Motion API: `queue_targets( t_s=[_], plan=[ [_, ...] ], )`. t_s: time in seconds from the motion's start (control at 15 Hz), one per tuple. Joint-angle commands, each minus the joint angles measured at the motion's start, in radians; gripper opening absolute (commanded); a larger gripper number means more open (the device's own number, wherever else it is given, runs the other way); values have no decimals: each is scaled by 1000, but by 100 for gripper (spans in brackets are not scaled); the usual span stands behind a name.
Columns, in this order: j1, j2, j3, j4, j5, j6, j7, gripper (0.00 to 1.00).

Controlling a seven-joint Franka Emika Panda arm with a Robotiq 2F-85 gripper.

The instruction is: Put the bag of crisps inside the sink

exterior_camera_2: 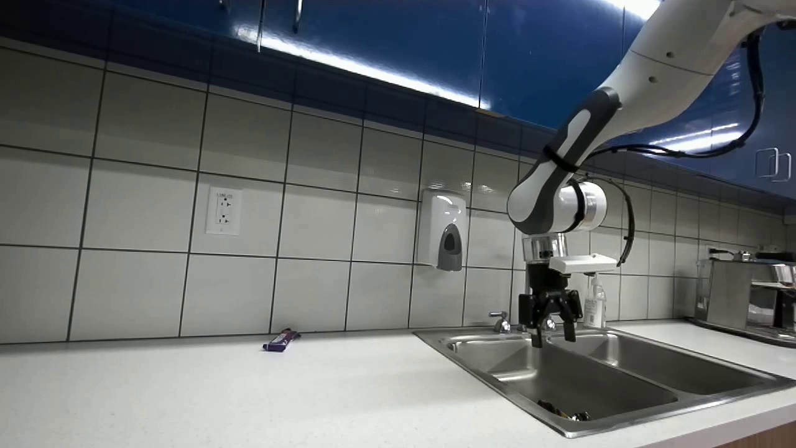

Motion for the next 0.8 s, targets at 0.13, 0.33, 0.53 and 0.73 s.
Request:
queue_targets(
  t_s=[0.13, 0.33, 0.53, 0.73],
  plan=[
    [62, -151, 39, -140, -29, -44, 128, 100],
    [96, -204, 74, -185, 1, -90, 180, 100],
    [128, -251, 109, -210, 8, -152, 241, 100],
    [130, -215, 118, -188, 16, -149, 224, 100]
  ],
)
